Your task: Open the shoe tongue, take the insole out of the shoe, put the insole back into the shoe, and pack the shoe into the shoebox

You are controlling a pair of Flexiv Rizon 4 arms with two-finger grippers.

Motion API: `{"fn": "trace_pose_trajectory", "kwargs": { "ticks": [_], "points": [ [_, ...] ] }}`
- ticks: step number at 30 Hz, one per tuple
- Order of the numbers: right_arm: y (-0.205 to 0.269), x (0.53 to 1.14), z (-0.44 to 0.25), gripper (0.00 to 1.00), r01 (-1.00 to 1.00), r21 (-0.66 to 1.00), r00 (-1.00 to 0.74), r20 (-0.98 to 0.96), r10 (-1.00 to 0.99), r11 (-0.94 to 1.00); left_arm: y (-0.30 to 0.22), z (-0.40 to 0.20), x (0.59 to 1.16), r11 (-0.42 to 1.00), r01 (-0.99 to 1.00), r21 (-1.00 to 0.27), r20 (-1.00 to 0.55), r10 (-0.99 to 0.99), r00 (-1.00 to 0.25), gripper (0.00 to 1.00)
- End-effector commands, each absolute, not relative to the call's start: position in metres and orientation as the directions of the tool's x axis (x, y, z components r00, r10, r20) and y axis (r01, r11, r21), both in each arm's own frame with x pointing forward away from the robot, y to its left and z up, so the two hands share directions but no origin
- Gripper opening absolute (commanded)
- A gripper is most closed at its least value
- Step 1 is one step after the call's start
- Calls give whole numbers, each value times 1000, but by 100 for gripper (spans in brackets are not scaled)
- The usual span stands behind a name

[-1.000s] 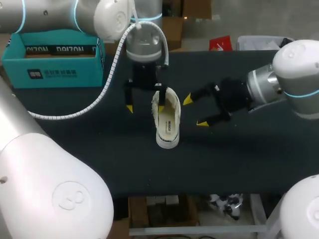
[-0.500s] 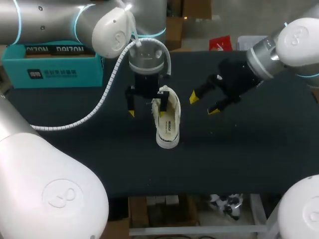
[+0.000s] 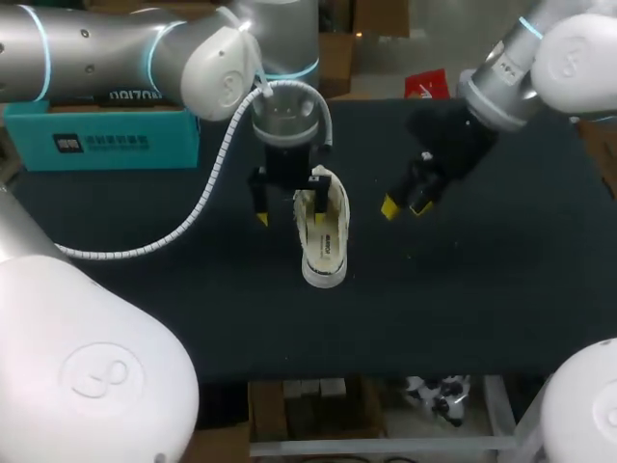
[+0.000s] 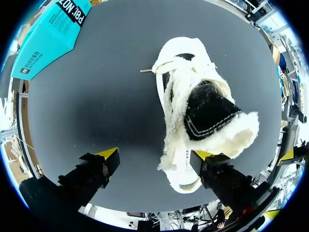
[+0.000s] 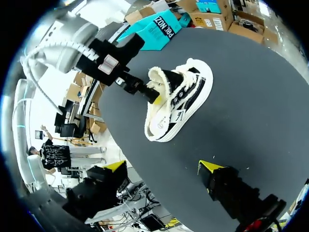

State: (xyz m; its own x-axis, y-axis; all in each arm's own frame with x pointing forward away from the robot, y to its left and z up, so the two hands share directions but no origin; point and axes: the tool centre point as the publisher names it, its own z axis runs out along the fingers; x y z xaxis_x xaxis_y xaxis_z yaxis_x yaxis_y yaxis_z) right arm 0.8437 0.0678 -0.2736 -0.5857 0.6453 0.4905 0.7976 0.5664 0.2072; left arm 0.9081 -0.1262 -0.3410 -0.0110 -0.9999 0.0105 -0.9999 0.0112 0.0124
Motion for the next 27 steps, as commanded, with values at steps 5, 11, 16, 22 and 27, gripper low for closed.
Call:
{"fn": "trace_pose_trajectory", "kwargs": {
  "ticks": [5,11,16,22,27],
  "points": [
    [65,836,-270,100,589,217,-803,269,532,778,-141,-351,922,6,-1000,13,15,-1000,-5,60],
    [48,824,-277,100,452,239,-892,144,429,859,-147,-357,925,8,-1000,6,15,-1000,-7,0],
    [38,821,-279,100,419,278,-908,139,396,864,-148,-359,928,4,-1000,2,20,-1000,-4,0],
    [38,821,-279,100,419,278,-908,139,396,864,-151,-347,921,27,-999,-31,44,-999,-28,0],
    [38,821,-279,100,419,278,-908,139,396,864,-151,-342,915,100,-992,-79,61,-993,-105,0]
  ]
}}
